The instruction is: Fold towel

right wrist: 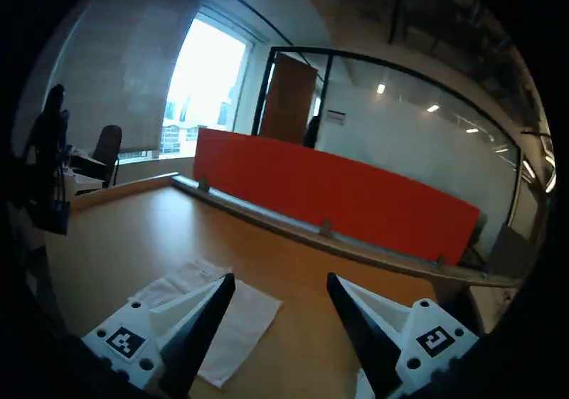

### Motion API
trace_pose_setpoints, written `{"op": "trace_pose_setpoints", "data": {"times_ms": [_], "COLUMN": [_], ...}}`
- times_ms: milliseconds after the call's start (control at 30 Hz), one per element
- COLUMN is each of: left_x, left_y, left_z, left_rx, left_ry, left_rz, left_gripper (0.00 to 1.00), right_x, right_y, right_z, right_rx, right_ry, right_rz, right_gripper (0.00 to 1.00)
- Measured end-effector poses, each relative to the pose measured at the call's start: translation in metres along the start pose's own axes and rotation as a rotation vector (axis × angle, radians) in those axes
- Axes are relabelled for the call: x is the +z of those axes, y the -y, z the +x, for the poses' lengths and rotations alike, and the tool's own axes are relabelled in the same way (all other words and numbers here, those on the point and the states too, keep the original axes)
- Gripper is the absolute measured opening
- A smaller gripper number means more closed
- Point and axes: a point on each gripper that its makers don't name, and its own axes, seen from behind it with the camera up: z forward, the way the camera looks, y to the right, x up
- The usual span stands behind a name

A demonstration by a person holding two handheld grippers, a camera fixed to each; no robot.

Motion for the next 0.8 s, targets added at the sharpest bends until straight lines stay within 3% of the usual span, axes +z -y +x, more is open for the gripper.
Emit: {"op": "trace_pose_setpoints", "data": {"times_ms": [200,367,800], "left_x": [0.004,0.007,0.02], "left_y": [-0.017,-0.029,-0.047], "left_z": [-0.017,-0.03,-0.07], "left_rx": [0.033,0.042,0.06], "left_ry": [0.05,0.081,0.149], "left_rz": [-0.063,-0.108,-0.17], "left_gripper": [0.92,0.92,0.93], "right_x": [0.006,0.012,0.024], "right_y": [0.017,0.023,0.045], "right_z": [-0.016,-0.027,-0.068], "right_rx": [-0.013,-0.01,-0.004], "right_ry": [0.058,0.085,0.152], "right_rz": [0.08,0.104,0.169], "right_gripper": [1.0,1.0,1.0]}}
